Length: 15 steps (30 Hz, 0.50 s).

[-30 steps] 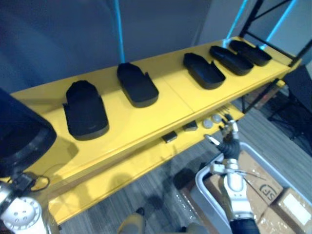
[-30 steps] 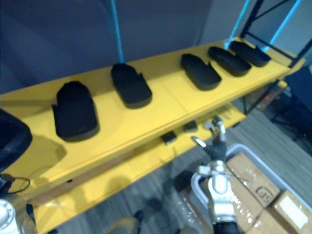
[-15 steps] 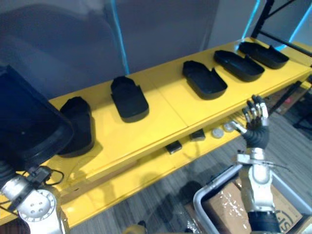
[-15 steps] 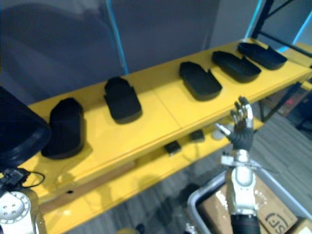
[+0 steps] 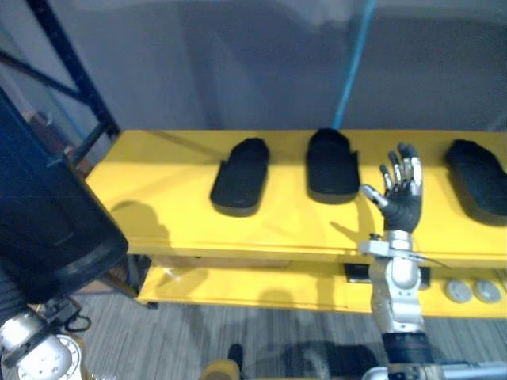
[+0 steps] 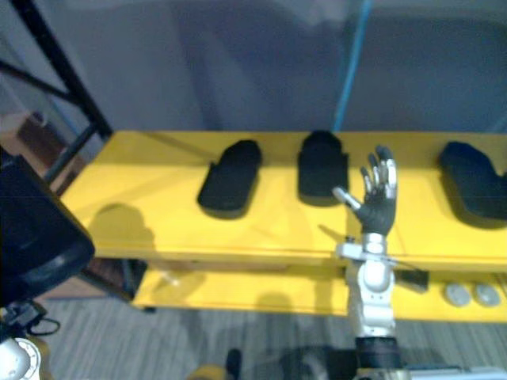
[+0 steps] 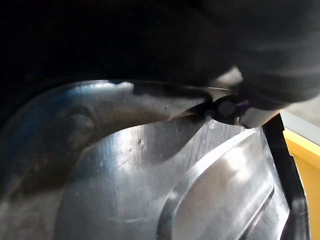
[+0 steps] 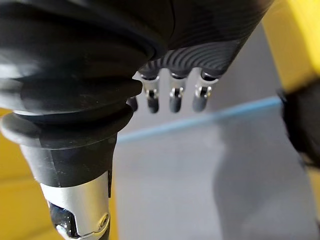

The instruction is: Walk over and take plastic housings, then place them on the shelf

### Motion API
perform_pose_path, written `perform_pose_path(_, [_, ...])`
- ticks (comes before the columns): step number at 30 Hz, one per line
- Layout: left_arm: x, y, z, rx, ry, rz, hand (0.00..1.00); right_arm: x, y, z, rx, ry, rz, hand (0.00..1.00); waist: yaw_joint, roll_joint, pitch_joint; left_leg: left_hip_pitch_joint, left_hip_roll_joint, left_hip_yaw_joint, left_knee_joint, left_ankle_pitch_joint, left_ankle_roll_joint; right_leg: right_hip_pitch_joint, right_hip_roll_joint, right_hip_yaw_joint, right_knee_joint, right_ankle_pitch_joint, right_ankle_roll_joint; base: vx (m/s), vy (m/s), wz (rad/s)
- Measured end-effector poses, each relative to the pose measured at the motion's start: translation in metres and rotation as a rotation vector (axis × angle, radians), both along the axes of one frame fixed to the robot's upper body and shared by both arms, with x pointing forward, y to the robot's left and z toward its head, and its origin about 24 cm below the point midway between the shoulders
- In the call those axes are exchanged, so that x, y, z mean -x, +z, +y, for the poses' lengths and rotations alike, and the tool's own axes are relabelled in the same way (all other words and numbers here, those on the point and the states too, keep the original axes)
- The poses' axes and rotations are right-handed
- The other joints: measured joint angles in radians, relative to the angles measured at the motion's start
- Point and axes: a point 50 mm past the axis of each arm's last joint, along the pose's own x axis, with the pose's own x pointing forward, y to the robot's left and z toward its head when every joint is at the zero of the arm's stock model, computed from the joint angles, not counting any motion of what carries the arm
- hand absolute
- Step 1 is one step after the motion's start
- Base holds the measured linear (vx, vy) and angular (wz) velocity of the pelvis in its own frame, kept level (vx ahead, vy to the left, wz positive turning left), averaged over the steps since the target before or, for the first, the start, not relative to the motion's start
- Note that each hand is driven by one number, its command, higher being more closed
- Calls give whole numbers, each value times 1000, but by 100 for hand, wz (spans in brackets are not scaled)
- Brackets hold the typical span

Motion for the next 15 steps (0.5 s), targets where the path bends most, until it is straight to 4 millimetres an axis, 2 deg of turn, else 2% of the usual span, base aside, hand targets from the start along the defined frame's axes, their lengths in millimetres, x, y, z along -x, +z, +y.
perform_pose_path(2, [1, 1, -1, -6, -10, -15, 100, 0, -1, 0, -2, 0, 2, 0, 0, -5, 2, 17, -5, 16, -9, 0, 3, 0, -9, 21, 1, 0, 0, -7, 56, -26])
perform_pose_path(5, [-4, 7, -4, -43, -57, -47, 100, 1, -1, -5, 16, -31, 3, 0, -19, -13, 5, 33, -21, 34, -29, -4, 9, -5, -30, 35, 14, -21, 3, -33, 41, -18])
perform_pose_path(8, [-15, 15, -8, -68, -101, -94, 100, 7, -6, -16, 16, -94, 27, 0, -51, -21, 27, 52, -33, 31, -34, -11, 18, -47, -81, 51, 163, -56, -16, -36, 48, 1])
perform_pose_path(9, [-22, 19, -11, -76, -130, -113, 100, 13, -14, -22, 7, -129, 57, 0, -62, -17, 30, 56, -30, 12, -34, -12, 19, -95, -108, 73, 298, -43, -37, -87, 134, 22])
perform_pose_path(10, [-29, 23, -13, -106, -156, -118, 100, 18, -20, -26, 4, -148, 79, 0, -71, -19, 32, 73, -21, 2, -34, -13, 22, -152, -115, 142, 416, -11, -82, -87, 149, 21])
perform_pose_path(11, [-31, 26, -13, -122, -158, -119, 100, 18, -20, -27, 5, -150, 81, 0, -79, -21, 37, 81, -10, -8, -36, -14, 24, -178, -115, 173, 469, 9, -100, -101, 133, 16])
perform_pose_path(12, [-37, 30, -12, -143, -161, -124, 100, 20, -21, -26, 18, -155, 82, 0, -94, -14, 45, 84, 8, -26, -42, -12, 32, -217, -94, 225, 504, -36, -103, -162, 91, 33])
perform_pose_path(13, [-46, 31, -12, -137, -161, -131, 100, 22, -17, -28, 33, -166, 66, 0, -107, -14, 45, 76, 24, -52, -43, -11, 31, -225, -54, 252, 443, -87, -90, -206, 86, 42])
perform_pose_path(14, [-50, 30, -11, -120, -158, -134, 100, 24, -13, -29, 36, -172, 46, 0, -110, -14, 45, 66, 29, -61, -41, -11, 31, -230, -33, 268, 394, -96, -84, -245, 51, 48])
perform_pose_path(15, [-55, 28, -10, -87, -148, -133, 100, 28, -3, -32, 38, -187, -11, 0, -115, -15, 45, 50, 31, -76, -43, -11, 30, -230, 0, 291, 276, -97, -70, -208, 17, 33])
